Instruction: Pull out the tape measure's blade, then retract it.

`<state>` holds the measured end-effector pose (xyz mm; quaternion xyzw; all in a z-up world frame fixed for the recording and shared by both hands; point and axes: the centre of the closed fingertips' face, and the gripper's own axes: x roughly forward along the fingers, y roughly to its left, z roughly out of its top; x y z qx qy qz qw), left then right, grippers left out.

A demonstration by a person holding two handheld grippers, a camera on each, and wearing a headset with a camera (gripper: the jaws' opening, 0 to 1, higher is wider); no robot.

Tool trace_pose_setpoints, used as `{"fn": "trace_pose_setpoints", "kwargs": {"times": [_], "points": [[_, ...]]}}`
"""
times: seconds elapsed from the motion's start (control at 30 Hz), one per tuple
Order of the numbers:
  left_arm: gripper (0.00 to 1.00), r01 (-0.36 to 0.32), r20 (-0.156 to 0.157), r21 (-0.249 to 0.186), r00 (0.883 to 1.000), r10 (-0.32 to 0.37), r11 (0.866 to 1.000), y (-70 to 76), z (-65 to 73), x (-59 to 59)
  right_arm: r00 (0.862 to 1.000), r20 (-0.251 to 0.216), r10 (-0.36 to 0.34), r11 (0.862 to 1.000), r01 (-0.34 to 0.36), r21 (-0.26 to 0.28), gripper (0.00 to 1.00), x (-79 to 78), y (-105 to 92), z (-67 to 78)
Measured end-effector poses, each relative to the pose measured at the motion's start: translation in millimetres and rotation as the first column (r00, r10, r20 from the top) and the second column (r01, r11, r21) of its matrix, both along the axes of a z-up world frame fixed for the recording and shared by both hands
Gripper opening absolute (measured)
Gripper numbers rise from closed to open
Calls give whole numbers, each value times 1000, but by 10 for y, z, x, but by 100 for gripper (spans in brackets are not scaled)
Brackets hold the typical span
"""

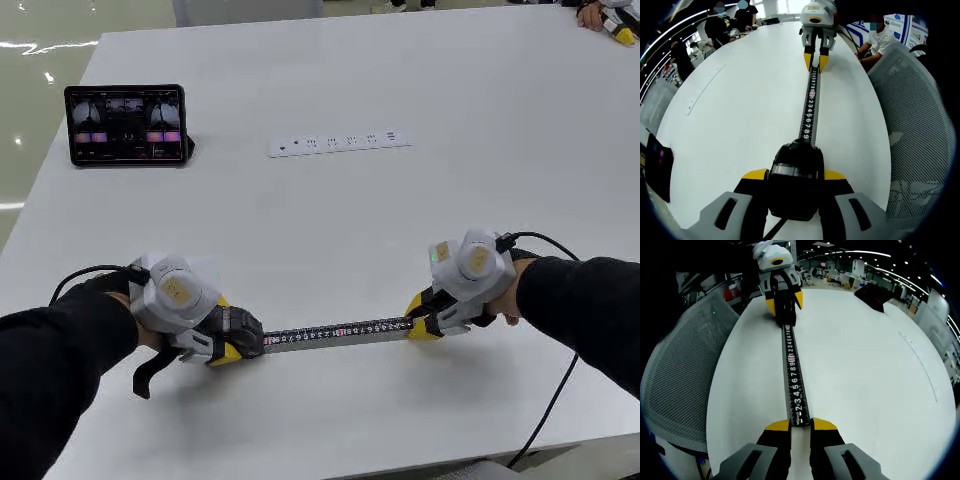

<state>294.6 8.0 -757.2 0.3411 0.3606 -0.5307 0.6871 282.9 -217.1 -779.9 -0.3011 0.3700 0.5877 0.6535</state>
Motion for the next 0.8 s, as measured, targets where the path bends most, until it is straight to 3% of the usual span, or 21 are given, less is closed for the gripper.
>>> {"fn": "trace_pose_setpoints", "kwargs": {"times": [0.8], "points": [[34,3,-2,-11,1000,-3,1000,0,-7,10,1000,-12,-18,1000,18,-7,10,9,-126,-2]]}}
